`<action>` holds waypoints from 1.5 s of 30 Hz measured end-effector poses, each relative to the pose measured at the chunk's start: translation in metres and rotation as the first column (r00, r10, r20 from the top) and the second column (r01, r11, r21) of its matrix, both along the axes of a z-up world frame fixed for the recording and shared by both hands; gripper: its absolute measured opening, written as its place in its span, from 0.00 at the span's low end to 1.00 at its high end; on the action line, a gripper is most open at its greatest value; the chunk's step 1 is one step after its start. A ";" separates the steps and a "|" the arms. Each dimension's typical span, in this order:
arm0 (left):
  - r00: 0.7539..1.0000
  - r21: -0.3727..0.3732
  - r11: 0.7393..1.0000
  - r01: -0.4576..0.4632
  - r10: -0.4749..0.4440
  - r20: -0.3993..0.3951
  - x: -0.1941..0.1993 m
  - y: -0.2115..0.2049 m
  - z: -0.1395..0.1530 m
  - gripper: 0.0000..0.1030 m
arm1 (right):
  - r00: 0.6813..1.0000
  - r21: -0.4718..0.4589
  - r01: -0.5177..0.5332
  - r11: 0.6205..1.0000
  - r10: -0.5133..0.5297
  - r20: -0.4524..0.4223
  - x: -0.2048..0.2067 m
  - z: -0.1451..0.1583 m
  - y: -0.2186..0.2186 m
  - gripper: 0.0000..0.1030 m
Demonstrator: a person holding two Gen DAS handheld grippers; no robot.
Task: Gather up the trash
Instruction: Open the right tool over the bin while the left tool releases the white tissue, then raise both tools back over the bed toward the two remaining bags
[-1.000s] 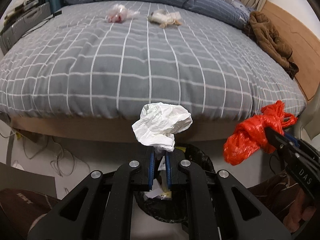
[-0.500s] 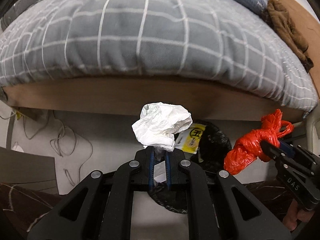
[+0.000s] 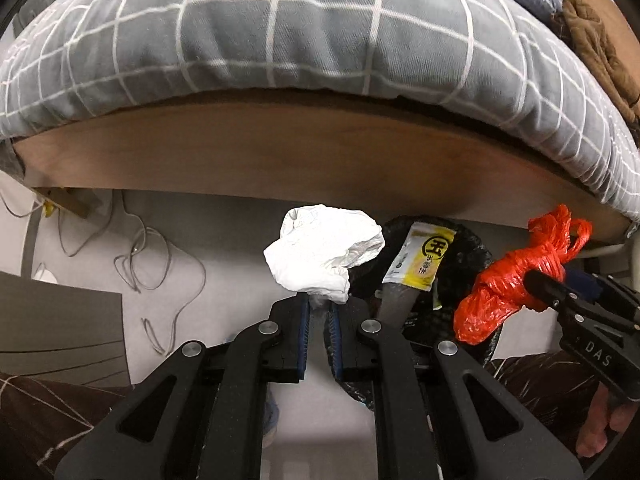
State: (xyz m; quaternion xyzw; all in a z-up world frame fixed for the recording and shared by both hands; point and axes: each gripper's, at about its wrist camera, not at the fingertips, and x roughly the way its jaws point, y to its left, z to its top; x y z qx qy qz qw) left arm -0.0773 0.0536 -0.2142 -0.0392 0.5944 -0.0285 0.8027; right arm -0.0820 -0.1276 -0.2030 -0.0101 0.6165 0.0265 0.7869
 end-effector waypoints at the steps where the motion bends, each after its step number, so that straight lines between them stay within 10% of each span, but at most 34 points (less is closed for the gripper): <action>1: 1.000 0.001 1.000 0.005 -0.005 -0.001 0.000 -0.002 -0.001 0.08 | 1.000 -0.005 -0.001 1.000 0.001 0.000 0.001 -0.001 0.001 0.50; 11: 0.996 0.006 0.996 0.083 -0.083 -0.036 0.005 -0.040 -0.018 0.08 | 0.999 -0.036 0.036 0.999 -0.035 0.028 -0.009 -0.005 -0.022 0.81; 30: 0.966 0.006 0.968 0.251 -0.250 -0.060 0.004 -0.136 -0.041 0.09 | 0.974 -0.077 0.217 0.973 -0.210 0.085 -0.033 -0.006 -0.124 0.92; 45: 0.968 0.054 0.967 0.250 -0.249 -0.034 0.000 -0.136 -0.038 0.71 | 0.972 -0.092 0.215 0.972 -0.203 0.117 -0.031 0.011 -0.120 0.92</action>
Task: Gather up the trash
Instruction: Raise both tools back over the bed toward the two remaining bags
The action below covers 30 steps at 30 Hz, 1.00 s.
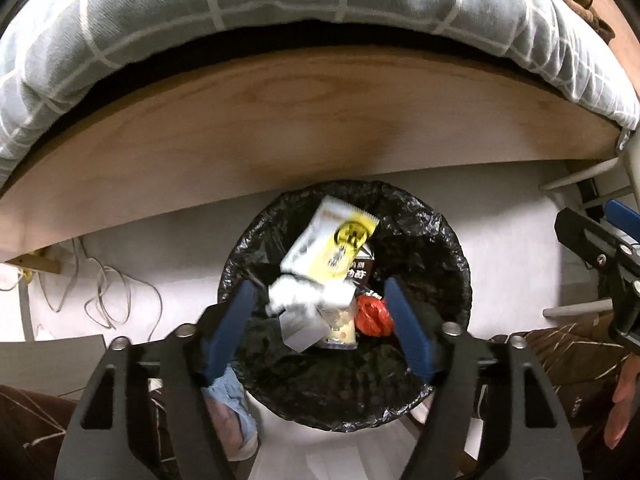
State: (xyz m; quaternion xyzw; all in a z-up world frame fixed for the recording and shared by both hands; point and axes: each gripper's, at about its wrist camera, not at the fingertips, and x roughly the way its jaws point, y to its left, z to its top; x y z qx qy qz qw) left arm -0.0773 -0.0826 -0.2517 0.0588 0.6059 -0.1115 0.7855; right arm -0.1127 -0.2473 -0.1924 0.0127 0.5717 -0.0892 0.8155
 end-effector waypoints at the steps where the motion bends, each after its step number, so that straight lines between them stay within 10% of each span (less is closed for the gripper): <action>1: 1.000 0.001 1.000 -0.001 0.001 0.011 0.000 0.001 0.003 0.75 | 1.000 -0.002 -0.002 1.000 0.002 0.005 0.000 0.002 0.000 0.92; 7: 0.995 -0.001 0.999 -0.046 0.046 0.084 0.005 0.013 0.028 0.94 | 0.997 -0.012 -0.019 1.000 0.019 0.076 0.005 0.025 0.005 0.92; 30: 0.908 -0.086 0.988 -0.124 0.148 0.391 0.031 0.066 0.165 0.94 | 0.906 -0.048 -0.118 0.992 0.127 0.404 0.035 0.150 0.044 0.92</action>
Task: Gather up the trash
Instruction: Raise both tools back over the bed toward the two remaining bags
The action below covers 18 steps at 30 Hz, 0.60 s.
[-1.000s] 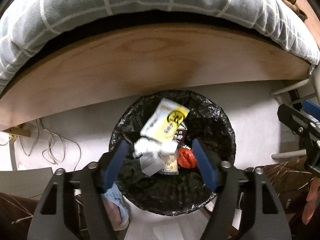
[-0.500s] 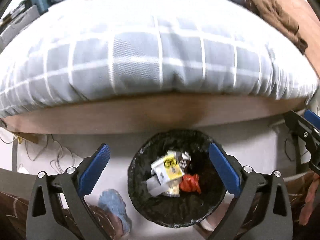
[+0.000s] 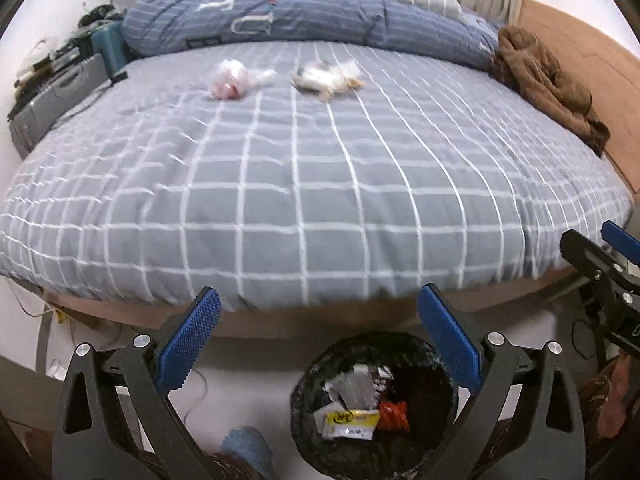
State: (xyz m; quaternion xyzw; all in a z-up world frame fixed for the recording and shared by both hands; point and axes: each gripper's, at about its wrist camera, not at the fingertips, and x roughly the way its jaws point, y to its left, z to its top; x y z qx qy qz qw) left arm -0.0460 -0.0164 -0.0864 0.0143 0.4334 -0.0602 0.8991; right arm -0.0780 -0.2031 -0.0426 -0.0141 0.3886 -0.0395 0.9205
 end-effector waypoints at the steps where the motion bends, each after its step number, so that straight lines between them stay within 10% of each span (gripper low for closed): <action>1: 1.000 -0.001 1.000 -0.009 0.009 0.011 0.004 0.004 0.005 0.94 | 1.000 0.000 -0.002 1.000 0.002 0.011 0.003 0.004 0.003 0.92; 18: 0.988 0.007 0.989 -0.147 0.146 0.039 0.077 0.068 0.020 0.94 | 0.995 -0.001 -0.090 0.996 0.090 0.052 0.086 0.024 0.063 0.92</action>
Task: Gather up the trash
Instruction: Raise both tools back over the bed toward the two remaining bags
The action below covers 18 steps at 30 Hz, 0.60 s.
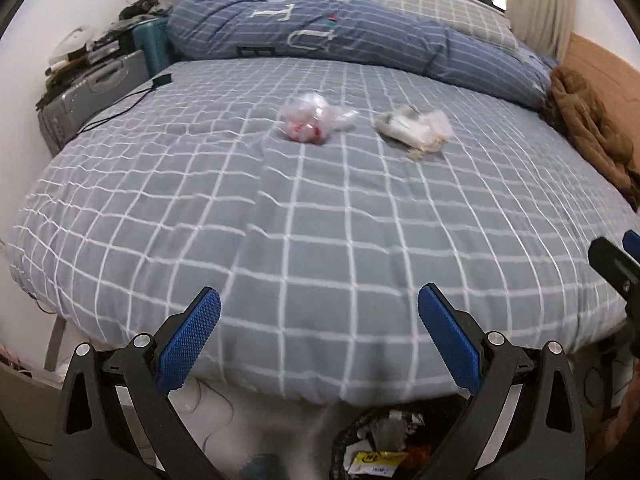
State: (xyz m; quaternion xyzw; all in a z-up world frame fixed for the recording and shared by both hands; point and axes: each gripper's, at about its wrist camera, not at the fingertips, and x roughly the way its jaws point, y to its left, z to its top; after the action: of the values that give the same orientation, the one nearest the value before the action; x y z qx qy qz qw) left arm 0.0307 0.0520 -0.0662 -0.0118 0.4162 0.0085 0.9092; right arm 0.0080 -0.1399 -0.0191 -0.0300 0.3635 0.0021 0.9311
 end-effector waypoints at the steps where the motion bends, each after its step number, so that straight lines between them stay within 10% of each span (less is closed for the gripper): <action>1: 1.000 0.002 1.000 -0.004 0.004 0.002 0.005 0.003 0.001 0.94 | 1.000 -0.001 -0.003 1.000 0.003 0.001 0.006 0.000 0.002 0.92; 18: 0.999 0.009 0.999 -0.045 0.045 0.006 0.101 0.031 0.001 0.94 | 0.999 -0.027 -0.040 0.999 0.040 -0.020 0.116 -0.018 0.028 0.92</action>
State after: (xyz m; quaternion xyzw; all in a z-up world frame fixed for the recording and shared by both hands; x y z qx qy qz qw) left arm 0.1314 0.0831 -0.0653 -0.0169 0.4131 0.0308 0.9100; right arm 0.1243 -0.1121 -0.0369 -0.0501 0.3719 0.0160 0.9268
